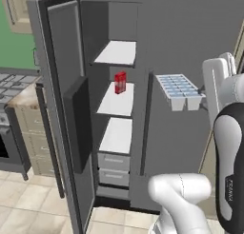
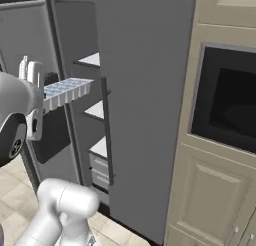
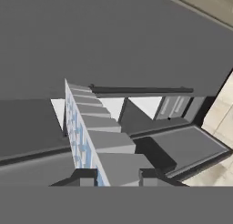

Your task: Open the freezer door, pick up the ice cube tray from the freezer, and place it on the dining counter.

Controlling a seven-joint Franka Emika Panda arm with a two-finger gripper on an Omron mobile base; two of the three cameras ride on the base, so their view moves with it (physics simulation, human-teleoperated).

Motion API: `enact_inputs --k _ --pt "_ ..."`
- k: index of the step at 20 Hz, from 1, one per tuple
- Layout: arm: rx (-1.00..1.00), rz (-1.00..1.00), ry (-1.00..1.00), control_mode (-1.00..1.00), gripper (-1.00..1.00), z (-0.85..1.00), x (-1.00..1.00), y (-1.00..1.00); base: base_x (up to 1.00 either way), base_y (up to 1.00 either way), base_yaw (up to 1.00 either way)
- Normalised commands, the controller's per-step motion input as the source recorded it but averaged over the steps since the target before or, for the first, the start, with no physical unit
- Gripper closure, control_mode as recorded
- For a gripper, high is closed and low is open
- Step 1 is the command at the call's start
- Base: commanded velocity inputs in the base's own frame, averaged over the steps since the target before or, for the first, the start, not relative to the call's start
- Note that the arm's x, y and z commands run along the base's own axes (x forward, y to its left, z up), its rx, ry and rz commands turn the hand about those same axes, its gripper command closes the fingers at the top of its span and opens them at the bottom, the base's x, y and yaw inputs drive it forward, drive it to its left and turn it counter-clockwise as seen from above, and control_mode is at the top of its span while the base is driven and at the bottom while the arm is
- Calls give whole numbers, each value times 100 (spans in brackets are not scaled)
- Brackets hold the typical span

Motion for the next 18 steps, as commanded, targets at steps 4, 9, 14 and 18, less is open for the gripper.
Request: enact_inputs --k 4,9,14,18 --pt "0 0 0 100 100 0 0 0 -53 -52 57" --pt "0 0 0 100 100 0 0 0 -52 -55 78" --pt "0 0 0 100 100 0 0 0 -55 -51 81" --pt "0 0 0 100 100 0 0 0 -47 -22 92"
